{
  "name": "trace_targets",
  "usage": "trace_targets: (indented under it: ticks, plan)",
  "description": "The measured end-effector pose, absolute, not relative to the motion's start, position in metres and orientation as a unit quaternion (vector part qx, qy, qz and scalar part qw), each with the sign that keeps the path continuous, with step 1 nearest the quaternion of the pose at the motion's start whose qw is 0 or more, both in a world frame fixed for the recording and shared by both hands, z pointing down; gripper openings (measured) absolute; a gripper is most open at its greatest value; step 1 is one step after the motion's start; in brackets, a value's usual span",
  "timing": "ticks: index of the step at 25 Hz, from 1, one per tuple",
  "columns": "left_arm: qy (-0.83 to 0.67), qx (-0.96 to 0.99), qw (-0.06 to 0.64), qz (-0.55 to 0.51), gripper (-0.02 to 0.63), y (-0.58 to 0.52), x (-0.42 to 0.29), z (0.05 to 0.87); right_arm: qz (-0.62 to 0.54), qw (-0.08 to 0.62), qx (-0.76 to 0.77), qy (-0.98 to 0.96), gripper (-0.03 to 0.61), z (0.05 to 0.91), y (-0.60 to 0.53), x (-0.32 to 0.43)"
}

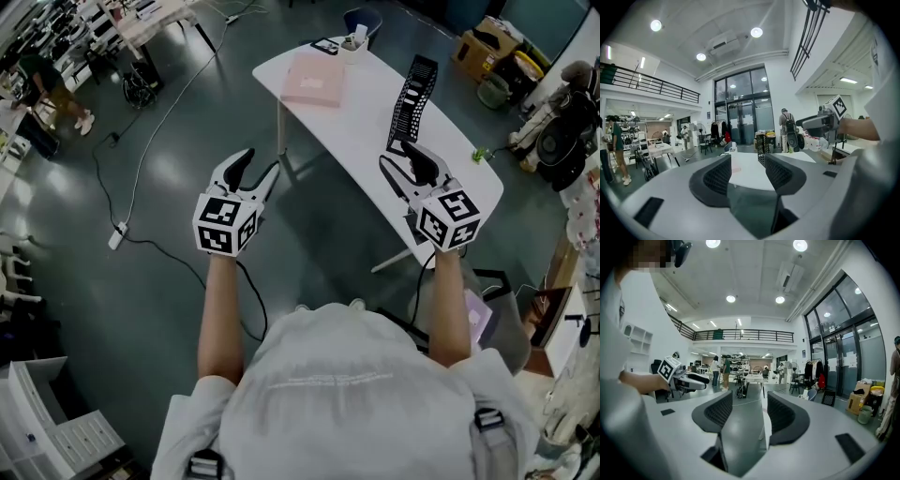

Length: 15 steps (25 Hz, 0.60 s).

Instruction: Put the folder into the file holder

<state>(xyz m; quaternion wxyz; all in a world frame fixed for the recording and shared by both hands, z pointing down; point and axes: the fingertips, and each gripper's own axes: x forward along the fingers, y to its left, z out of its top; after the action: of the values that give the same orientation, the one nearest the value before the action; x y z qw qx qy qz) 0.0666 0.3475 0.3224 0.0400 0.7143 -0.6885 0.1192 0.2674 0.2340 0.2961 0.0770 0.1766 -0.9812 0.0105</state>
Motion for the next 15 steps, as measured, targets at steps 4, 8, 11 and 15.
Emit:
trace_targets:
  ticks: [4, 8, 11, 15]
  plan:
    - [-0.677, 0.724, 0.041, 0.125, 0.298, 0.356, 0.059, 0.328, -0.001, 0.084, 0.172, -0.982, 0.284, 0.299, 0.246, 0.251]
    - [-0.680, 0.721, 0.043, 0.129, 0.314, 0.365, 0.042, 0.332, 0.005, 0.082, 0.180, -0.980, 0.287, 0.298, 0.253, 0.235]
    - [-0.682, 0.718, 0.055, 0.130, 0.313, 0.372, 0.031, 0.341, 0.017, 0.081, 0.192, -0.978, 0.285, 0.301, 0.257, 0.229]
    - [-0.676, 0.719, 0.082, 0.138, 0.311, 0.375, 0.021, 0.357, 0.033, 0.096, 0.204, -0.974, 0.285, 0.312, 0.256, 0.225]
